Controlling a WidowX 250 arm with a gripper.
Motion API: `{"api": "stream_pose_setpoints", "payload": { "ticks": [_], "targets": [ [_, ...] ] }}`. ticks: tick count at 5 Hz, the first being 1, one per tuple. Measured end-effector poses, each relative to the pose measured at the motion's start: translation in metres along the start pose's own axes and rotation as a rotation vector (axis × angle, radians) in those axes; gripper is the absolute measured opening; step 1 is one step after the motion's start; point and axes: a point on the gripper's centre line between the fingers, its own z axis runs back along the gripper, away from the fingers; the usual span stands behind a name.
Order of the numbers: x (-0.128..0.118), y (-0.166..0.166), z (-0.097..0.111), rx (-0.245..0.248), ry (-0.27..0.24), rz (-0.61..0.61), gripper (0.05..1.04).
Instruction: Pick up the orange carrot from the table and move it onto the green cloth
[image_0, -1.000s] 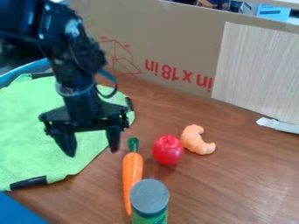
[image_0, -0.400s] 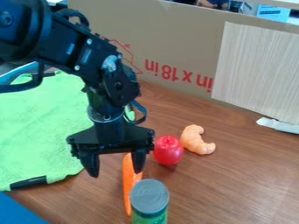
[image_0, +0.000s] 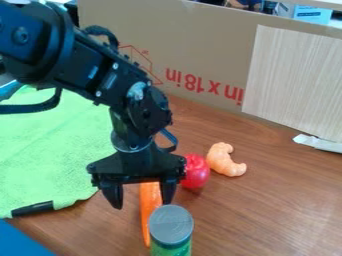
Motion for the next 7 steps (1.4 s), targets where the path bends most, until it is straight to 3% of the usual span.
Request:
{"api": "stream_pose_setpoints", "payload": {
  "ticks": [3,4,5,7],
  "targets": [
    [-0.008,-0.007,-0.029,0.040,-0.047,-0.010,0.958],
    [-0.006,-0.011,-0.030,0.035,-0.051,0.008,0.678],
    [-0.006,-0.008,-0.027,0.047,-0.002,0.038,0.490],
    [0.032,-0.014,0.005,-0.008,0.038,0.119,0.489]
  ]
}}
